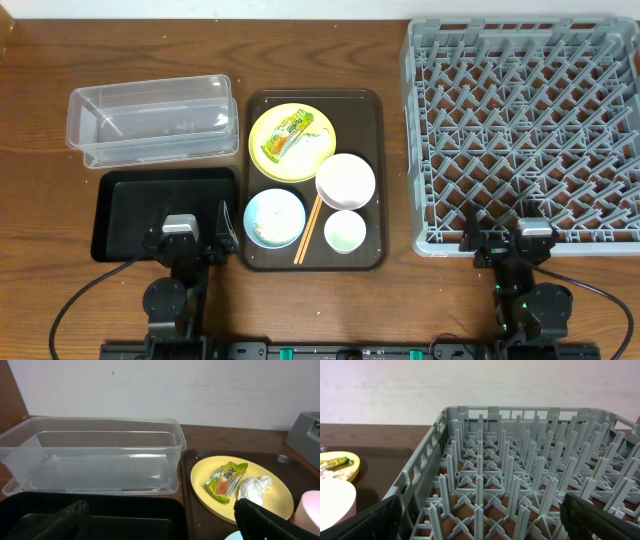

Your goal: Sort waste into correct bins and load items into the dishwasher rack

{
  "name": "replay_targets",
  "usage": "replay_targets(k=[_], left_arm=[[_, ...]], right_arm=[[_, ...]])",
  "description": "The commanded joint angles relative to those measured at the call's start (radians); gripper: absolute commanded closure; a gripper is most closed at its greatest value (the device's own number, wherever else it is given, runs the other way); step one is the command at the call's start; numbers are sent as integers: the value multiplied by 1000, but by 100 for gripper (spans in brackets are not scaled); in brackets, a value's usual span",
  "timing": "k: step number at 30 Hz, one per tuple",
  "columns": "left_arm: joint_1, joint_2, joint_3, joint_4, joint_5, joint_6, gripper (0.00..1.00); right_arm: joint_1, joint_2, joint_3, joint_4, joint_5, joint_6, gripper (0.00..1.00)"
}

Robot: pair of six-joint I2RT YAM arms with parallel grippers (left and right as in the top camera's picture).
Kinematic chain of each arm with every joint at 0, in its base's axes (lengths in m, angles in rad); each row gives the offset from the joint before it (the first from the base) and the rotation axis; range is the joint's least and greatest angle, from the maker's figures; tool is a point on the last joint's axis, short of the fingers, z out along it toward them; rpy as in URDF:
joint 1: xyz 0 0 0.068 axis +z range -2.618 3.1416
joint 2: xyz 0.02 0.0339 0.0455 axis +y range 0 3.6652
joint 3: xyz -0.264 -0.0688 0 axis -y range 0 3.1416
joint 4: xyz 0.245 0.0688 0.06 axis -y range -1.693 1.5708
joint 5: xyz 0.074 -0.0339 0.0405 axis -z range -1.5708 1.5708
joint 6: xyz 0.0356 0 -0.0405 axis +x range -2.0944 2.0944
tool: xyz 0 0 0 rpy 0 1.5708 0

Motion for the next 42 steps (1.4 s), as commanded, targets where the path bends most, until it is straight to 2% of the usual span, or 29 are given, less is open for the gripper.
replay_targets(k=[1, 35, 42], left_arm=[[0, 2, -8, -48, -11, 6, 6], [0, 2, -8, -46, -10, 4, 6], [0, 4, -1, -48, -11, -137, 6]], right_arm=[[-8, 2, -5, 0, -3, -11, 1], [-8, 2, -5, 0, -8, 0, 1], [-8, 2, -2, 0, -7, 57, 1]])
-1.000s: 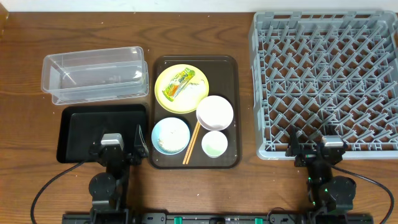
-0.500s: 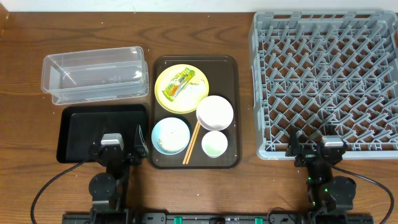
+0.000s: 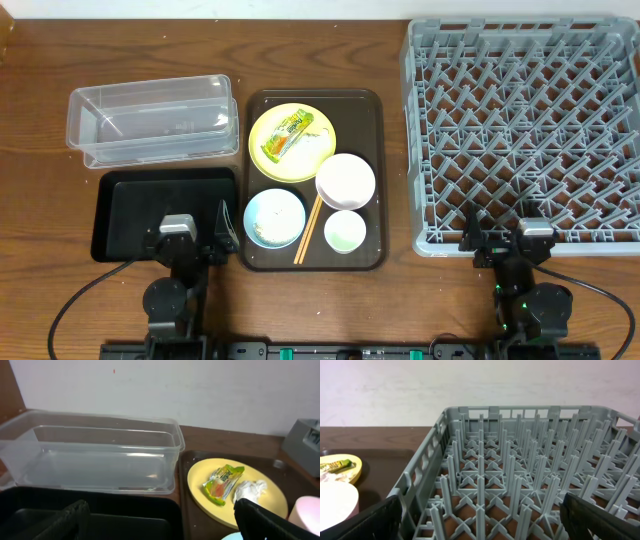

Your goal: Sort waste into correct bins and load items into the dishwasher rack

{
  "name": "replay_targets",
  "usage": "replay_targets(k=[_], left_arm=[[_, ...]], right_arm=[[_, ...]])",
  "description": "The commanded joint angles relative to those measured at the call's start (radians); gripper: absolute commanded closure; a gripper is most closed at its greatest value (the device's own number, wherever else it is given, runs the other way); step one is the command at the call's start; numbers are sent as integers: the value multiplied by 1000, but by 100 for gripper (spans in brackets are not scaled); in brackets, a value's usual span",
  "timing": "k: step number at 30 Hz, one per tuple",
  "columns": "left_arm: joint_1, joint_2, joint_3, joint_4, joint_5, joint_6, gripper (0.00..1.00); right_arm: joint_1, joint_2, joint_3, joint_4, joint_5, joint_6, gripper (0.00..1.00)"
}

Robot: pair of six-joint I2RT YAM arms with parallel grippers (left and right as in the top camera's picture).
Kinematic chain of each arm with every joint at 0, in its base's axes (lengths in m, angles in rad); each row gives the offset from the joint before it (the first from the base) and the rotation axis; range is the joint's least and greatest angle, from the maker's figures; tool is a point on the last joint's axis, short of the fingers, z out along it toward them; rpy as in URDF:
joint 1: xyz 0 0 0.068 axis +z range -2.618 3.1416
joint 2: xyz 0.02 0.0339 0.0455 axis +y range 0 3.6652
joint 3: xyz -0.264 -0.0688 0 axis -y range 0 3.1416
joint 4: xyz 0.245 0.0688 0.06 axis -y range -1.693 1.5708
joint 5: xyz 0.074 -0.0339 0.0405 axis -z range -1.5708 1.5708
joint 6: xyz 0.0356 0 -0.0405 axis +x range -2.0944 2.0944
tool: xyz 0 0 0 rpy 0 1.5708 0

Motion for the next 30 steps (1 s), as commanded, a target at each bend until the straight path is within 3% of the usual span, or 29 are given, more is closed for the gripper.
replay_targets(k=[1, 8, 16, 26, 30], left_arm=[[0, 8, 5, -48, -11, -88, 6], [0, 159, 157, -165, -11, -87, 6], [0, 558, 494, -368, 21, -86, 6], [0, 1073, 1009, -890, 165, -85, 6], [0, 1181, 1068, -957, 167, -84, 6]], right_arm=[[-8, 3, 1, -4, -7, 28, 1], [-8, 86, 97, -74, 16, 28, 1], [-8, 397, 358, -202, 30, 28, 1], [-8, 824, 771, -596, 23, 28, 1], [-8, 924, 863, -675, 22, 28, 1]])
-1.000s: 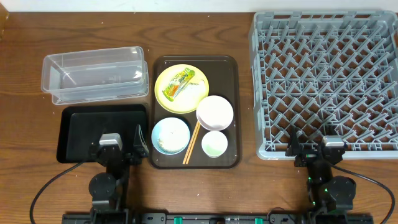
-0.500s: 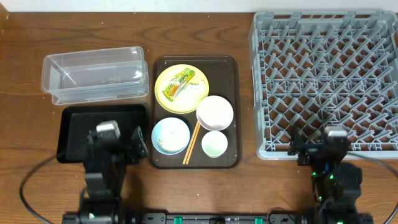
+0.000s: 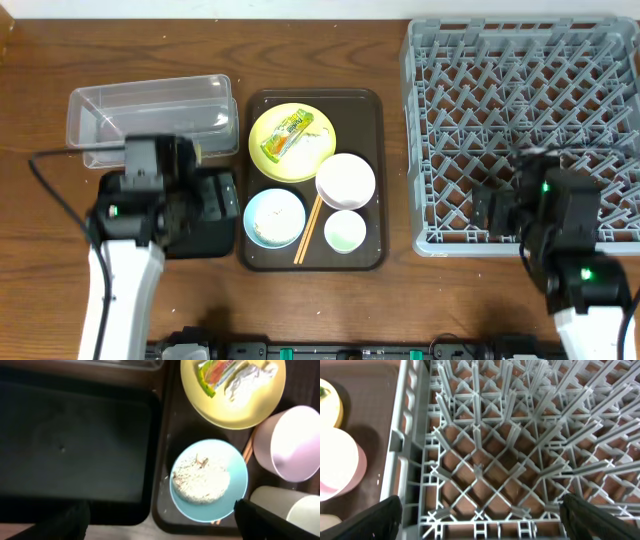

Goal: Sort waste into correct bins and load items into the dishwasher rack
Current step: 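Move the left gripper to the white tissue on the yellow plate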

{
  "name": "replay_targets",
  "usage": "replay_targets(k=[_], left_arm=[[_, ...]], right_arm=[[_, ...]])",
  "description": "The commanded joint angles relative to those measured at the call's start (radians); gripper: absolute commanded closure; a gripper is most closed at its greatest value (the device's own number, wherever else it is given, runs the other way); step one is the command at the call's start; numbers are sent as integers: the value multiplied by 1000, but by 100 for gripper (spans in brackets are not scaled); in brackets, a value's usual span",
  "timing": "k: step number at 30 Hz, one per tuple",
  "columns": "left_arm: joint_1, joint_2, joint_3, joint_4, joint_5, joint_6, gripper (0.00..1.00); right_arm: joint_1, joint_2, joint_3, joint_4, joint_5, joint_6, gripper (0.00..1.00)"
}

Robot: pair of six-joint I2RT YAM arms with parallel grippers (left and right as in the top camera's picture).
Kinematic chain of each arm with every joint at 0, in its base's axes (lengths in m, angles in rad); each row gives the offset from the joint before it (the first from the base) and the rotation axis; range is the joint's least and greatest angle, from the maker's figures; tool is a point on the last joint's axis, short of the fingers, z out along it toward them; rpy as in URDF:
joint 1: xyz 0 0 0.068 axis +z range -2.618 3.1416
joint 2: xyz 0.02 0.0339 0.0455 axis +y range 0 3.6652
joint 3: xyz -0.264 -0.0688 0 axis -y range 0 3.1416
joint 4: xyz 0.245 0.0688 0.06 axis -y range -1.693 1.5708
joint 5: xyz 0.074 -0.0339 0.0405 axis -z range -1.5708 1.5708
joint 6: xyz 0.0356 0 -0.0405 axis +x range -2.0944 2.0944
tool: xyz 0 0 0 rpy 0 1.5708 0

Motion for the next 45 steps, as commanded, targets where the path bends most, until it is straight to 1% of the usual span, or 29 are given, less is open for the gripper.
replay_targets(k=[1, 5, 10, 13, 16, 21, 25, 29, 34, 37, 39, 44, 45], left_arm=[[0, 72, 37, -29, 30, -6, 6], [0, 110, 37, -1, 69, -9, 6], [0, 114, 45, 146, 89, -8, 6], [-16, 130, 57, 233, 89, 27, 6], [-59, 154, 66, 315, 76, 89, 6], [-165, 229, 68, 461, -23, 151, 6], [-244, 319, 68, 576, -28, 214, 6], [-288, 424, 68, 667, -27, 220, 7], [-321, 541, 68, 734, -26, 220, 12], [-343, 593, 68, 740, -8, 219, 17], [-359, 623, 68, 741, 0, 217, 18], [-387, 694, 68, 747, -1, 217, 31], [-389, 698, 68, 747, 0, 216, 31]], right_arm=[[-8, 64, 75, -29, 2, 6, 1], [-8, 93, 80, -29, -25, 6, 1], [-8, 93, 80, -29, -27, 6, 1], [-8, 93, 80, -29, -27, 6, 1], [-8, 93, 80, -29, -27, 7, 1], [-8, 93, 80, -30, -27, 7, 1], [-8, 93, 80, -30, -27, 7, 1], [-8, 93, 80, -30, -27, 6, 1], [-8, 93, 80, -30, -27, 6, 1], [-8, 93, 80, -30, -27, 6, 1], [-8, 93, 80, -30, -27, 6, 1], [-8, 93, 80, -32, -27, 6, 1], [-8, 93, 80, -32, -27, 6, 1]])
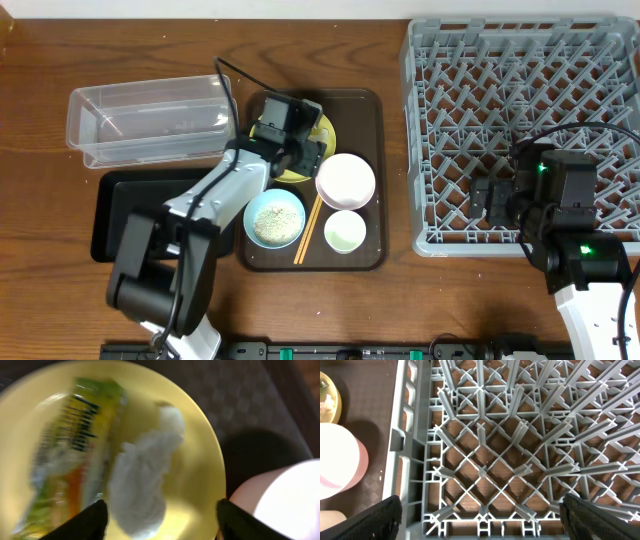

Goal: Sort waste into correct bins and load items into the dishwasher rack
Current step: 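Move the left gripper to the white tissue on the yellow plate, then grasp the tissue with the left gripper and drop it into the clear bin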

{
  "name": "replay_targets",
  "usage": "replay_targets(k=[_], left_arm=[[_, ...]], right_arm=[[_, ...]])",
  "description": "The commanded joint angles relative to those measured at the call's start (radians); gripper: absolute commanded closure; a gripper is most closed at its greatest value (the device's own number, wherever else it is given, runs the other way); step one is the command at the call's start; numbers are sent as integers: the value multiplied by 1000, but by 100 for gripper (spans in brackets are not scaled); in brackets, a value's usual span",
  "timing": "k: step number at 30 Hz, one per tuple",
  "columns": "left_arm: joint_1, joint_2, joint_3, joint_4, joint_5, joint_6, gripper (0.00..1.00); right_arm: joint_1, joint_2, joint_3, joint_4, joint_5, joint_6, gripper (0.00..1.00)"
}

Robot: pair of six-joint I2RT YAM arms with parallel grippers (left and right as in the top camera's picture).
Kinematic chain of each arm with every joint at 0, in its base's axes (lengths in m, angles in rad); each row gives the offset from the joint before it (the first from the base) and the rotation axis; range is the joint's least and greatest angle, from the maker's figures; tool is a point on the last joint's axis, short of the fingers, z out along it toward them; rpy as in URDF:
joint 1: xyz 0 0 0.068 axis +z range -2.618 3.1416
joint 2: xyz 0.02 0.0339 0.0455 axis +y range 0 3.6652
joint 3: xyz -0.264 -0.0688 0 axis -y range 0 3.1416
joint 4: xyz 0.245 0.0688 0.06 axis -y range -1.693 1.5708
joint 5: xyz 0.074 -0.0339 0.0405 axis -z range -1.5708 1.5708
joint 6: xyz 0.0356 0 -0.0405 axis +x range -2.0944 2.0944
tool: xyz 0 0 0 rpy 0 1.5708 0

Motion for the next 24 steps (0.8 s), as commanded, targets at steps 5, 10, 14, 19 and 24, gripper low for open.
replay_targets(k=[5, 10, 14, 19, 24], left_arm=[[-11, 63, 16, 2, 6, 3, 36], [-10, 71, 16, 2, -2, 3, 42], [-10, 71, 16, -10, -48, 3, 60], [-10, 71, 16, -14, -47, 3, 80], [-7, 39, 19, -13, -48, 3, 93]], right_arm=[[-8, -2, 21, -5, -7, 6, 1], [-8, -2, 21, -11, -7, 6, 1], [-8, -2, 21, -17, -7, 6, 1], [-8, -2, 21, -21, -7, 6, 1], [-8, -2, 21, -23, -6, 6, 1]])
